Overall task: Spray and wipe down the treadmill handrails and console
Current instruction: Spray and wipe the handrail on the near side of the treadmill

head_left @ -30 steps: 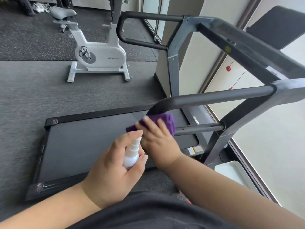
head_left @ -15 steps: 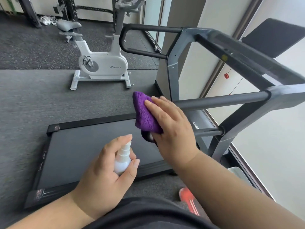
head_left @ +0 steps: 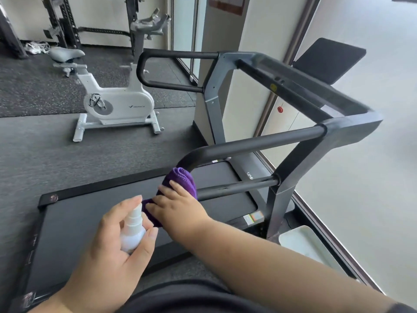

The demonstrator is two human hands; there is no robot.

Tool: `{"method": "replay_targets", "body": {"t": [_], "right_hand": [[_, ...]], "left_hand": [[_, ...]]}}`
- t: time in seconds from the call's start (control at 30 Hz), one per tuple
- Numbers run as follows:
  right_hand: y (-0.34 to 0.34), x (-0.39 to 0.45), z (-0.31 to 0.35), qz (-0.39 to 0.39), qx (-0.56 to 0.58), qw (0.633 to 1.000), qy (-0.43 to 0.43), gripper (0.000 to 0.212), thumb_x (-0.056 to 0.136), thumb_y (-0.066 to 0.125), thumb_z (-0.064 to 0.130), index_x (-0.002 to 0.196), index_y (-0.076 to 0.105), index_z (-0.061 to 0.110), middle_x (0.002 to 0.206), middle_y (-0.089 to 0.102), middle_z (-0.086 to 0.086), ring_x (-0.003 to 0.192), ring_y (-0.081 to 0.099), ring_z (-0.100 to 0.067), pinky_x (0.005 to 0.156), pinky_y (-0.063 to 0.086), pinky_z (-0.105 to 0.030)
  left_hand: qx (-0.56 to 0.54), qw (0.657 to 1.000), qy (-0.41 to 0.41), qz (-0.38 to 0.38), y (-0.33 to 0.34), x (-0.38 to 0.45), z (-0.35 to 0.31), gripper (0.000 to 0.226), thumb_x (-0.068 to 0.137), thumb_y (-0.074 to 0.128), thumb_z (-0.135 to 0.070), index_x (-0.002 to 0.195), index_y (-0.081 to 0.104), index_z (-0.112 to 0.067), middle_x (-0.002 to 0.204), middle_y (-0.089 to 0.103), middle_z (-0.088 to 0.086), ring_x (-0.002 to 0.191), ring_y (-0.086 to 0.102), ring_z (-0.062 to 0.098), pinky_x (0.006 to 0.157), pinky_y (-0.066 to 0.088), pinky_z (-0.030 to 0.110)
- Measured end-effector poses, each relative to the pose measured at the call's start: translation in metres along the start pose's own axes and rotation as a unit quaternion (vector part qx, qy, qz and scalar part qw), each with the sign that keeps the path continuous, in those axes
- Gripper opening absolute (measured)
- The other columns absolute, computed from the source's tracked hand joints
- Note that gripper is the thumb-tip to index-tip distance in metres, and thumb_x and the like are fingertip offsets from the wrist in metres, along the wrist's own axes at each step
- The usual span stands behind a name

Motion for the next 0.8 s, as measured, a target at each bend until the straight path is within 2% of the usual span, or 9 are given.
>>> {"method": "replay_targets", "body": {"t": [0.23,0.3,0.37,0.47,0.53,0.6,0.7,0.77,0.8], "right_hand": [[0.025,-0.027,-0.006,0.032,0.222,0.974,0.041,0.058,0.092,0.066,0.029,0.146,0.045,0.026,0.150,0.046,0.001,0.146,0.026,-0.023,0.120,0.004,-0.045],[0.027,-0.041,-0.019,0.019,0.375,0.921,0.103,0.055,0.087,0.069,0.032,0.140,0.052,0.031,0.142,0.054,0.007,0.137,0.040,-0.016,0.118,0.021,-0.041],[0.028,-0.062,-0.037,-0.020,0.538,0.820,0.195,0.046,0.080,0.067,0.042,0.125,0.059,0.043,0.120,0.065,0.018,0.111,0.057,0.000,0.100,0.042,-0.025],[0.035,-0.096,-0.055,-0.067,0.643,0.710,0.279,0.041,0.075,0.067,0.049,0.116,0.061,0.050,0.102,0.069,0.027,0.095,0.064,0.007,0.086,0.047,-0.016],[0.036,-0.114,-0.068,-0.093,0.661,0.681,0.302,0.038,0.077,0.069,0.046,0.115,0.062,0.050,0.103,0.071,0.022,0.096,0.066,0.002,0.091,0.052,-0.027],[0.029,-0.131,-0.084,-0.135,0.665,0.666,0.310,0.036,0.080,0.069,0.041,0.112,0.062,0.053,0.104,0.072,0.020,0.096,0.067,0.000,0.088,0.053,-0.023],[0.005,-0.151,-0.118,-0.223,0.660,0.647,0.309,0.028,0.085,0.065,0.028,0.105,0.064,0.047,0.089,0.071,0.019,0.073,0.065,0.001,0.067,0.053,-0.016],[-0.009,-0.164,-0.150,-0.291,0.665,0.603,0.331,0.020,0.088,0.061,0.023,0.103,0.064,0.036,0.075,0.067,0.008,0.060,0.060,-0.006,0.053,0.051,-0.021],[-0.012,-0.172,-0.169,-0.325,0.657,0.580,0.354,0.021,0.087,0.061,0.027,0.105,0.064,0.036,0.077,0.069,0.007,0.063,0.063,-0.006,0.056,0.052,-0.022]], "left_hand": [[0.004,1.000,-0.006,0.012,0.018,0.002,-0.005,0.063,0.082,0.059,-0.039,0.139,0.035,-0.049,0.100,0.063,-0.020,0.089,0.062,-0.006,0.081,0.039,-0.002],[0.011,1.000,-0.010,0.021,0.026,0.003,-0.005,0.062,0.082,0.058,-0.041,0.138,0.035,-0.051,0.099,0.064,-0.021,0.086,0.062,-0.006,0.079,0.038,-0.003],[0.015,0.999,-0.012,0.029,0.036,0.006,-0.008,0.062,0.081,0.058,-0.042,0.138,0.035,-0.052,0.099,0.064,-0.020,0.083,0.063,-0.006,0.077,0.038,-0.004],[0.016,0.999,-0.014,0.045,0.058,0.011,-0.013,0.062,0.079,0.059,-0.043,0.136,0.037,-0.055,0.098,0.065,-0.022,0.080,0.063,-0.007,0.076,0.039,-0.004],[0.021,0.998,-0.017,0.056,0.074,0.014,-0.014,0.062,0.078,0.059,-0.045,0.135,0.037,-0.057,0.096,0.066,-0.022,0.077,0.064,-0.006,0.075,0.040,-0.002],[0.029,0.997,-0.015,0.068,0.090,0.016,-0.018,0.062,0.078,0.059,-0.045,0.135,0.038,-0.056,0.096,0.065,-0.023,0.077,0.063,-0.008,0.074,0.040,-0.001],[0.028,0.996,-0.020,0.086,0.115,0.023,-0.022,0.063,0.078,0.059,-0.045,0.136,0.038,-0.056,0.096,0.065,-0.022,0.079,0.063,-0.008,0.075,0.039,-0.002],[0.029,0.995,-0.015,0.092,0.132,0.030,-0.027,0.063,0.078,0.059,-0.044,0.136,0.037,-0.057,0.096,0.065,-0.021,0.079,0.063,-0.007,0.076,0.038,-0.002],[0.028,0.995,-0.014,0.094,0.140,0.032,-0.029,0.063,0.078,0.059,-0.043,0.136,0.037,-0.057,0.095,0.065,-0.021,0.078,0.063,-0.006,0.075,0.039,-0.002]]}}
Point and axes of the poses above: each hand's wrist, its own x-axis towards the middle knuckle, its own y-axis out of the palm, z = x × y, the point moved 9 cm from there along x, towards the middle knuckle
